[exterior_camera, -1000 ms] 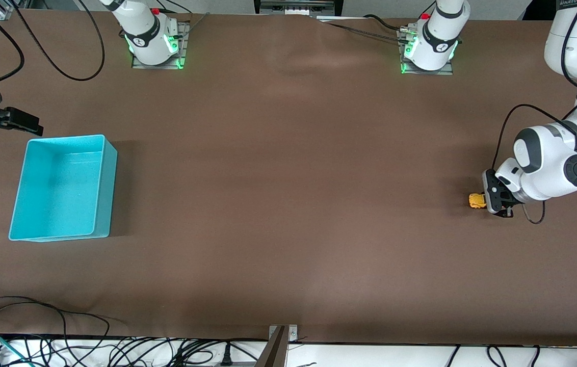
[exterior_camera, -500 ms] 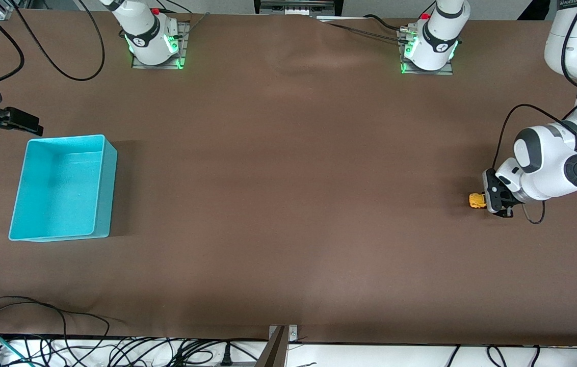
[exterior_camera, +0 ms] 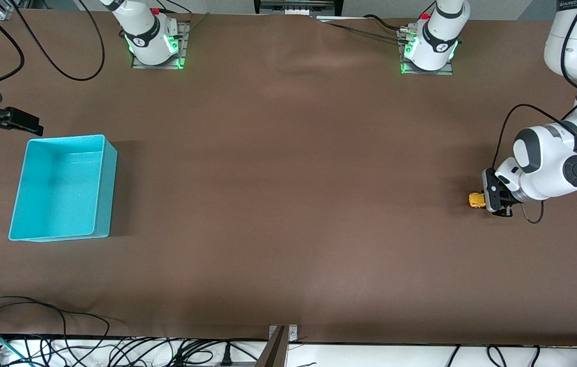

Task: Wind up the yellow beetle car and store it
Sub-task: 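Drag the car backward along the table with the left gripper, then open the left gripper, letting the car roll toward the cyan bin, then raise the left gripper away while the right gripper reaches the car, then grasp the yellow car beside the bin with the right gripper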

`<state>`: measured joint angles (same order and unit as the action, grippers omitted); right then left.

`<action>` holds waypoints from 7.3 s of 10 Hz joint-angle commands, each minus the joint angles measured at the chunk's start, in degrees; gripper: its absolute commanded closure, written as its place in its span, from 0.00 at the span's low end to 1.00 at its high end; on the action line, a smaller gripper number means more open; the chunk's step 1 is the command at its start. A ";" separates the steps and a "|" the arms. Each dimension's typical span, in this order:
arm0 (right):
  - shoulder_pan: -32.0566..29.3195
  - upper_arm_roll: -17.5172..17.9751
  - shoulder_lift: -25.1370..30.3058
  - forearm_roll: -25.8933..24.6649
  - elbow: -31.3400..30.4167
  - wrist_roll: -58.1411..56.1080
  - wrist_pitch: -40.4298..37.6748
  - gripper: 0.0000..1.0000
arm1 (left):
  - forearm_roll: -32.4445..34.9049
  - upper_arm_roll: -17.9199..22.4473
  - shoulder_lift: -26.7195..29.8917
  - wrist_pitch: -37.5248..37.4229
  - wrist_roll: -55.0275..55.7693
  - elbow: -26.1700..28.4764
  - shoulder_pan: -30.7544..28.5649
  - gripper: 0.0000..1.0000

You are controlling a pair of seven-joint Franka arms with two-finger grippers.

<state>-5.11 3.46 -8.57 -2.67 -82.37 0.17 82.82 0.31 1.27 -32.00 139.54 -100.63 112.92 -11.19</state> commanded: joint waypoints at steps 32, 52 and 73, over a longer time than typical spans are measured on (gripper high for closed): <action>6.25 0.24 -12.87 0.21 0.19 38.15 13.58 0.00 | -6.45 -2.76 31.03 -54.87 92.96 -26.86 11.90 0.00; 6.34 -0.20 -27.37 -1.55 -11.06 48.07 46.11 0.00 | -0.05 -7.07 31.21 -60.60 97.55 -32.68 11.81 0.00; 9.24 -4.77 -33.44 -1.45 -10.71 61.45 49.36 0.00 | -0.40 -6.81 31.12 -61.93 97.29 -33.74 11.11 0.00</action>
<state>3.42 -0.71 -41.82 -4.55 -92.90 61.00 131.37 -0.44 -5.49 -0.64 78.57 -3.29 80.67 0.11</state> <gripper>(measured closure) 0.000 0.000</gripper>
